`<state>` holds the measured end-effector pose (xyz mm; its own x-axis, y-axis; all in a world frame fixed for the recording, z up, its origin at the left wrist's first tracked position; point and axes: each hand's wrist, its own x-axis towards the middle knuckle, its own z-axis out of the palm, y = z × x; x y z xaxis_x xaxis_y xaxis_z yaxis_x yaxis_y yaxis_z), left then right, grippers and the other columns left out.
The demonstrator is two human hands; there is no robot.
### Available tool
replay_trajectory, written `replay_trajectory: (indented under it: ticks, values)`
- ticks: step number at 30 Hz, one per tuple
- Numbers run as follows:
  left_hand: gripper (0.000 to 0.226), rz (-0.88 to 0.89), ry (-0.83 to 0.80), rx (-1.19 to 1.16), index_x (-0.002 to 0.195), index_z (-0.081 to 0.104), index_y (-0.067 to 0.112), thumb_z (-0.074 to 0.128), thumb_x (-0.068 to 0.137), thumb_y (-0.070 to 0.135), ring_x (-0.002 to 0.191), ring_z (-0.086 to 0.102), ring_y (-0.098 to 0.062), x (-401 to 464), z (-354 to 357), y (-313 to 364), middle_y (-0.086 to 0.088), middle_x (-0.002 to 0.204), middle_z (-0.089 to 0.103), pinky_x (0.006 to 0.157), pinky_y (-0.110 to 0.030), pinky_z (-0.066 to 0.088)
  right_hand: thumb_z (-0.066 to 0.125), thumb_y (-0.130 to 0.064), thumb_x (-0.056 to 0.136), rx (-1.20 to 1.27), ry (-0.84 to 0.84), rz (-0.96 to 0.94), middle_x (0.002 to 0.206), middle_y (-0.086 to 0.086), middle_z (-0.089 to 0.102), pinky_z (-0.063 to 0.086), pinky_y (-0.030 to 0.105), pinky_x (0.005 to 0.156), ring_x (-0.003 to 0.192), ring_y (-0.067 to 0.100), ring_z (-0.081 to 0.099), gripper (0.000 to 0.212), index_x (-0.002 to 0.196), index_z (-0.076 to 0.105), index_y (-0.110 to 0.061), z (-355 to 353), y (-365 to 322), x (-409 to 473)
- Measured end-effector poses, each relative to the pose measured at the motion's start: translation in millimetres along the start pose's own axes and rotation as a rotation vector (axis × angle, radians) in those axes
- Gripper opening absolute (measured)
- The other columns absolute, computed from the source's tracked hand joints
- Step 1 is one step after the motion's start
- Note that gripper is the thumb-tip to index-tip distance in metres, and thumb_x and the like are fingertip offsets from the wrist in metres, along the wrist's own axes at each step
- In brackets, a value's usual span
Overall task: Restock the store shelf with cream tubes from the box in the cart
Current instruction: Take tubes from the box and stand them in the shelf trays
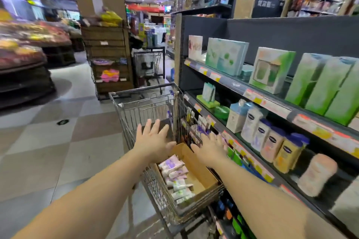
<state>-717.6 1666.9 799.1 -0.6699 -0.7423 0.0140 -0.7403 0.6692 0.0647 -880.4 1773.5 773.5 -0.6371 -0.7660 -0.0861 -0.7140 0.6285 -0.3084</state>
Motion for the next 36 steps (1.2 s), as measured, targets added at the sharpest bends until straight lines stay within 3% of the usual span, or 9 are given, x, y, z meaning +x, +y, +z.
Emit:
replay_trajectory:
  ticks: [6, 10, 14, 20, 25, 29, 36]
  values:
    - [0.072, 0.011, -0.034, 0.014, 0.156, 0.007, 0.032, 0.027, 0.095, 0.066, 0.150, -0.015, -0.030, 99.5, 18.6, 4.9, -0.004, 0.165, -0.007, 0.119, -0.055, -0.008, 0.037, -0.060, 0.095, 0.014, -0.026, -0.011, 0.162, 0.009, 0.011, 0.005, 0.052, 0.120, 0.149, 0.032, 0.001, 0.071, 0.153, 0.021, -0.022, 13.9, 7.8, 95.7]
    - [0.072, 0.067, -0.085, 0.011, 0.155, 0.010, 0.032, 0.027, 0.095, 0.067, 0.150, -0.013, -0.029, 156.6, 40.0, 18.8, -0.004, 0.165, -0.006, 0.119, -0.055, -0.007, 0.034, -0.065, 0.093, 0.050, -0.061, 0.066, 0.164, 0.002, 0.006, 0.001, 0.051, 0.120, 0.150, 0.028, -0.004, 0.073, 0.154, 0.017, -0.028, 23.6, 24.4, 137.1]
    - [0.072, 0.185, -0.118, 0.021, 0.156, 0.009, 0.032, 0.026, 0.095, 0.067, 0.150, -0.013, -0.030, 220.3, 59.1, 39.2, -0.004, 0.165, -0.005, 0.119, -0.056, -0.008, 0.035, -0.063, 0.094, 0.062, -0.012, 0.160, 0.163, 0.002, 0.012, 0.004, 0.050, 0.118, 0.150, 0.028, 0.000, 0.070, 0.154, 0.019, -0.029, 27.1, 47.9, 174.8]
    - [0.072, 0.411, -0.176, 0.013, 0.156, 0.005, 0.031, 0.022, 0.096, 0.066, 0.150, -0.013, -0.030, 317.9, 108.9, 63.8, -0.004, 0.164, -0.007, 0.118, -0.054, -0.009, 0.037, -0.060, 0.096, 0.151, 0.029, 0.381, 0.164, -0.005, 0.005, 0.009, 0.047, 0.120, 0.150, 0.029, 0.004, 0.071, 0.155, 0.013, -0.029, 56.7, 78.7, 234.2]
    - [0.074, 0.615, -0.192, 0.005, 0.156, 0.009, 0.029, 0.028, 0.094, 0.066, 0.151, -0.009, -0.029, 388.7, 170.3, 62.0, -0.005, 0.165, -0.003, 0.119, -0.056, -0.005, 0.045, -0.053, 0.096, 0.259, 0.073, 0.632, 0.160, 0.004, 0.023, 0.016, 0.039, 0.120, 0.147, 0.028, 0.017, 0.069, 0.154, 0.020, -0.024, 120.1, 80.6, 266.5]
    - [0.075, 0.725, -0.247, 0.026, 0.155, 0.012, 0.030, 0.034, 0.093, 0.065, 0.151, -0.003, -0.029, 411.5, 221.4, 60.0, -0.005, 0.165, 0.002, 0.118, -0.053, -0.003, 0.051, -0.050, 0.094, 0.348, 0.063, 0.820, 0.157, 0.002, 0.028, 0.027, 0.041, 0.116, 0.144, 0.027, 0.026, 0.071, 0.153, 0.019, -0.027, 174.8, 83.7, 266.6]
    - [0.074, 0.860, -0.385, 0.044, 0.155, 0.015, 0.027, 0.038, 0.094, 0.061, 0.151, 0.000, -0.030, 408.9, 310.7, 46.6, -0.007, 0.164, 0.005, 0.119, -0.053, -0.001, 0.054, -0.033, 0.097, 0.495, -0.132, 1.079, 0.151, 0.013, 0.037, 0.038, 0.037, 0.104, 0.134, 0.032, 0.040, 0.067, 0.153, 0.020, -0.018, 267.6, 84.0, 230.6]
